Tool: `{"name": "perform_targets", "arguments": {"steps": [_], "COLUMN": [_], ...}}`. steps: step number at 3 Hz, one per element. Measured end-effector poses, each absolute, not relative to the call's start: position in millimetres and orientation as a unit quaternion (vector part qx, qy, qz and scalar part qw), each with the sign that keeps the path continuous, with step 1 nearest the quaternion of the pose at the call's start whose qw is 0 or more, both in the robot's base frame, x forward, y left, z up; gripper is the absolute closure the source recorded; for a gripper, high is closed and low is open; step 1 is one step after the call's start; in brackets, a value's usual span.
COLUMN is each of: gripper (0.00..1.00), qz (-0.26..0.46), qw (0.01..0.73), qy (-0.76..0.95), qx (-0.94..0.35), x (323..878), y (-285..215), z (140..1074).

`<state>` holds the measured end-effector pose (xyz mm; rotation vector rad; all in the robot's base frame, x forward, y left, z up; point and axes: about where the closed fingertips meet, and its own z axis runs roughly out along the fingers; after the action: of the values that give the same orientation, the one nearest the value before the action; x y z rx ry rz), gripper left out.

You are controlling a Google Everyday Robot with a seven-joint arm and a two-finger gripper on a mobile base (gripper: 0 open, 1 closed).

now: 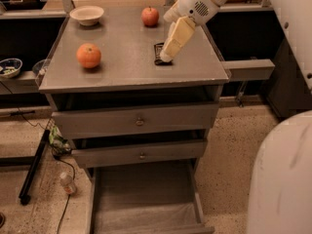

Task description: Place orange into bottom drawer

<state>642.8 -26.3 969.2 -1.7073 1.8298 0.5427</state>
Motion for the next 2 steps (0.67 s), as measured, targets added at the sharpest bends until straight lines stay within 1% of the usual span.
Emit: {"name": "perform_targets", "arguments": {"steps": [1,2], "gripper": [0.00,0.00], "qz": [0.203,0.238], "qw": [0.286,0.299], "qy": [0.685,0.676], "qx": [-0.639,-0.630], "x": [643,662], "y": [-26,-7], "z": [969,950]}}
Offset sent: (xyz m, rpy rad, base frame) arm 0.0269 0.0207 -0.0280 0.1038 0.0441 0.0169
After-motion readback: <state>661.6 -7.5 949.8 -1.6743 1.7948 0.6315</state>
